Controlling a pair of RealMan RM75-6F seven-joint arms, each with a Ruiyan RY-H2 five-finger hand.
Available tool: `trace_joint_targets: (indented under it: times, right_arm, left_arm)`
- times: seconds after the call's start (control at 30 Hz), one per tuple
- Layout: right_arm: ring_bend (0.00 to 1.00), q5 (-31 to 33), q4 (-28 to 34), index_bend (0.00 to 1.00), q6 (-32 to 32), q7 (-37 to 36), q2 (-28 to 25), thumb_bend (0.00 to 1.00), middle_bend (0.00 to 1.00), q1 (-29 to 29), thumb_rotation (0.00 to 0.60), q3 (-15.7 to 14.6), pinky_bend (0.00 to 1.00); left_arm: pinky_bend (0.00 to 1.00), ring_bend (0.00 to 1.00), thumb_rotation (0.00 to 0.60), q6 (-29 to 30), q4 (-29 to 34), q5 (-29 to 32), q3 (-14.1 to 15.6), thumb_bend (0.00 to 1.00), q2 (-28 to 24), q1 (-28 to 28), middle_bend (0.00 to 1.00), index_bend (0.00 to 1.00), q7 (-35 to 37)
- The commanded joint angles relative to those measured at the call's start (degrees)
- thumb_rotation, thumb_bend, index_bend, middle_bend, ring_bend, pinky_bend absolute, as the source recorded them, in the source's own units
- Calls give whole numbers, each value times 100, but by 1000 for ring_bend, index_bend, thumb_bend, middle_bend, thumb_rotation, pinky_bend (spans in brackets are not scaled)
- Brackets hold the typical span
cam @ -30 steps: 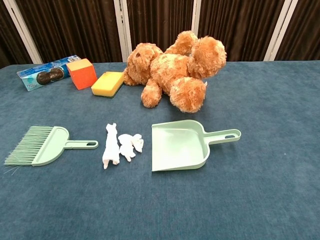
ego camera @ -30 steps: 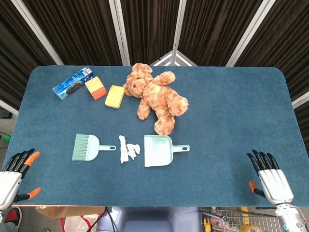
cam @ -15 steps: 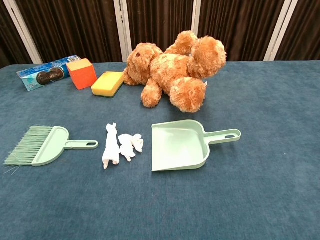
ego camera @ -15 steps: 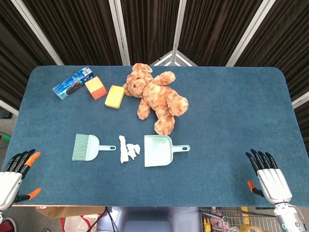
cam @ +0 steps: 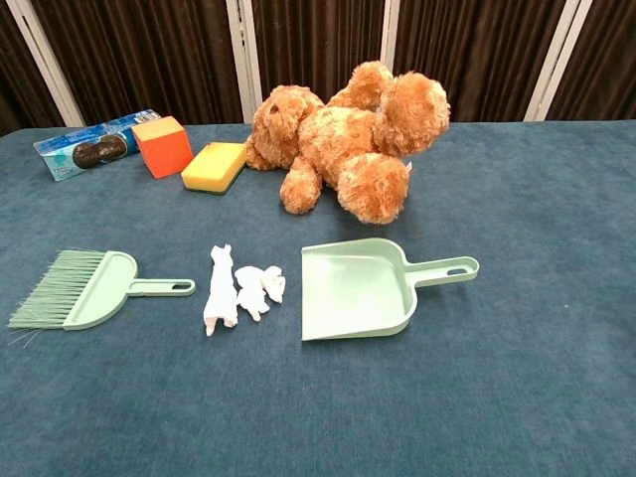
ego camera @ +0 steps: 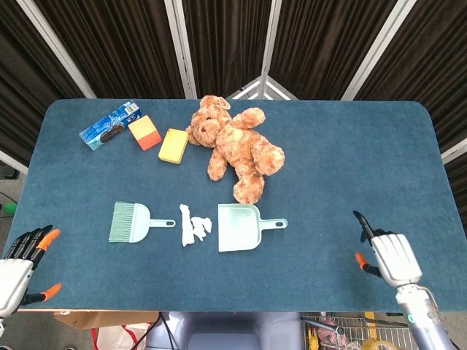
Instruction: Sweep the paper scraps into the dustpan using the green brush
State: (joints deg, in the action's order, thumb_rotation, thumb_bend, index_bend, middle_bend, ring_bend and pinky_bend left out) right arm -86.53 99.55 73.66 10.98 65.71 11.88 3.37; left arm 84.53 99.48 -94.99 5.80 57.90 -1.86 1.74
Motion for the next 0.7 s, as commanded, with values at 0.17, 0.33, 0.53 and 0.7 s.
trace_joint_targets:
  times: [0.17,0.33,0.53,0.7]
  right_arm:
    - [880,661,-272,179,-799,766,741,359,879,726,600,450,908]
    - [896,1200,-489,243,-1121,1324,1378,359,896,1133,600,656,922]
    - [897,1560,-717,289,-1255,1737,2035,360,898,1447,600,721,922]
    - [897,1777,-976,296,-1275,2036,2578,359,898,1654,600,703,922]
  left_arm:
    - [0,0,600,36,-2,-18,-10,8,36,13,0,0,-63]
    - [0,0,600,-4,16,32,-24,7,44,0,0,0,-69]
    - [0,0,600,-32,33,34,-22,8,40,-13,0,0,-74]
    - [0,0,600,-61,31,48,-23,8,30,-29,0,0,-21]
